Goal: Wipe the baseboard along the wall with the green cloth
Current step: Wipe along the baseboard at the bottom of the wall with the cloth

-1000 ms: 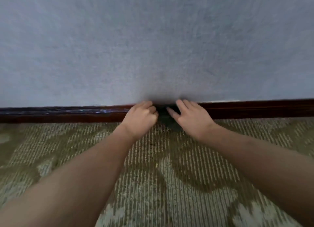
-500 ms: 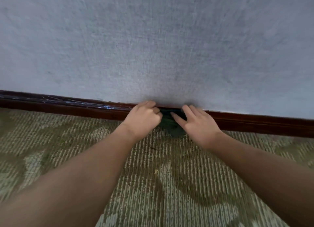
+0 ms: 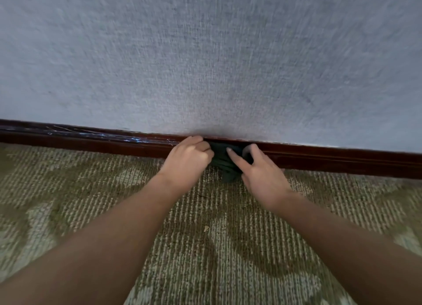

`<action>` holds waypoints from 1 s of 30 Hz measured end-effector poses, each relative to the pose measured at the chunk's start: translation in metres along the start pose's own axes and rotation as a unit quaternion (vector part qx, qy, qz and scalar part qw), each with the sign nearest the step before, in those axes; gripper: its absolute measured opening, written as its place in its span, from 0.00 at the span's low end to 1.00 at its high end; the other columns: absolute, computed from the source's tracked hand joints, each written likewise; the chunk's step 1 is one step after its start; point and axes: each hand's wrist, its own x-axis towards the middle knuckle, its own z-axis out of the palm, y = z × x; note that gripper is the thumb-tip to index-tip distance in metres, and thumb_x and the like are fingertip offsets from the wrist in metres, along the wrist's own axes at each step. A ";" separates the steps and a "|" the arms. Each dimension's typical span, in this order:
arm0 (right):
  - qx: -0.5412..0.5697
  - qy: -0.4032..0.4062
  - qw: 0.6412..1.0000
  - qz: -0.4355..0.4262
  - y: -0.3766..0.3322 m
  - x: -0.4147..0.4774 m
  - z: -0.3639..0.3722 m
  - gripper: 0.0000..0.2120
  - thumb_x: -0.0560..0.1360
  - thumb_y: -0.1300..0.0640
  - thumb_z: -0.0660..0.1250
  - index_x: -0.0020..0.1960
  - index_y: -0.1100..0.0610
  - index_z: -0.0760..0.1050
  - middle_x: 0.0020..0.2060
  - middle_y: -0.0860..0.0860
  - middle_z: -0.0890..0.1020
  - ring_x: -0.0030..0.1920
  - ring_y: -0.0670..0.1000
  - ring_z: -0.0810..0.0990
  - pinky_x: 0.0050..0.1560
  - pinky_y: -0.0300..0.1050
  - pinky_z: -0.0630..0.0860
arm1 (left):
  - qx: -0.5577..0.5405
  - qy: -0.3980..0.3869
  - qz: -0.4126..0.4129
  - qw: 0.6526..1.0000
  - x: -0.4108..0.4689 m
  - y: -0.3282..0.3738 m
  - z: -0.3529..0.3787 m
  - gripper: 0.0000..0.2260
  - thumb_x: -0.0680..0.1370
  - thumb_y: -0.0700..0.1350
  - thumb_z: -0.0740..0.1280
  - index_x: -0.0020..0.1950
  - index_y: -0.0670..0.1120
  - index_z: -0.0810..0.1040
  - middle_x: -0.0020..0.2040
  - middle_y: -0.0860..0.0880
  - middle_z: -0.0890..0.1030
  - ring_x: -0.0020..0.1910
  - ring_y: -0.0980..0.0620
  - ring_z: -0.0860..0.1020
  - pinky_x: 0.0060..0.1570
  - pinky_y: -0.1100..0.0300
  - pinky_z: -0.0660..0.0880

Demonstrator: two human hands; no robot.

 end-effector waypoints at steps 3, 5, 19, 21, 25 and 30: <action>0.004 -0.002 1.000 0.008 -0.006 -0.004 -0.002 0.29 0.77 0.61 0.57 0.75 0.52 0.51 0.60 0.56 0.63 0.55 0.55 0.67 0.53 0.44 0.67 | 0.013 -0.009 0.031 0.999 0.004 0.000 -0.003 0.09 0.64 0.32 0.73 0.43 0.40 0.83 0.40 0.45 0.82 0.44 0.45 0.79 0.45 0.58 0.76; -0.021 -0.013 1.000 0.009 -0.009 -0.008 -0.003 0.29 0.77 0.61 0.59 0.74 0.52 0.53 0.58 0.56 0.64 0.54 0.55 0.68 0.51 0.45 0.68 | 0.052 -0.042 0.063 0.996 0.000 0.000 0.000 0.10 0.71 0.35 0.68 0.51 0.43 0.81 0.48 0.47 0.81 0.51 0.48 0.77 0.53 0.58 0.73; -0.005 0.024 1.000 0.010 -0.001 0.000 -0.005 0.29 0.76 0.63 0.61 0.74 0.53 0.57 0.58 0.57 0.65 0.58 0.55 0.66 0.56 0.46 0.68 | 0.019 -0.059 -0.040 0.997 0.001 -0.001 0.004 0.16 0.77 0.37 0.60 0.64 0.45 0.74 0.60 0.49 0.77 0.61 0.50 0.69 0.62 0.61 0.62; 0.001 0.026 1.000 0.001 -0.002 0.002 -0.005 0.27 0.77 0.63 0.59 0.74 0.53 0.56 0.58 0.56 0.65 0.58 0.55 0.66 0.55 0.46 0.68 | 0.007 -0.060 -0.049 0.997 0.002 -0.004 0.003 0.16 0.76 0.37 0.62 0.63 0.45 0.75 0.58 0.49 0.78 0.60 0.50 0.69 0.60 0.60 0.65; -0.021 0.024 0.999 -0.024 -0.003 0.008 -0.006 0.29 0.77 0.63 0.60 0.74 0.51 0.54 0.59 0.56 0.64 0.58 0.55 0.66 0.55 0.45 0.67 | 0.003 -0.069 -0.054 0.996 -0.002 -0.009 0.003 0.15 0.75 0.36 0.63 0.61 0.44 0.77 0.56 0.48 0.79 0.59 0.49 0.70 0.60 0.58 0.67; -0.100 0.023 0.994 -0.045 -0.002 0.010 -0.014 0.29 0.76 0.63 0.61 0.74 0.53 0.56 0.58 0.57 0.66 0.58 0.55 0.66 0.57 0.46 0.66 | 0.050 -0.010 0.014 0.999 -0.005 -0.008 0.000 0.10 0.60 0.30 0.75 0.39 0.38 0.84 0.35 0.43 0.83 0.40 0.43 0.80 0.43 0.55 0.78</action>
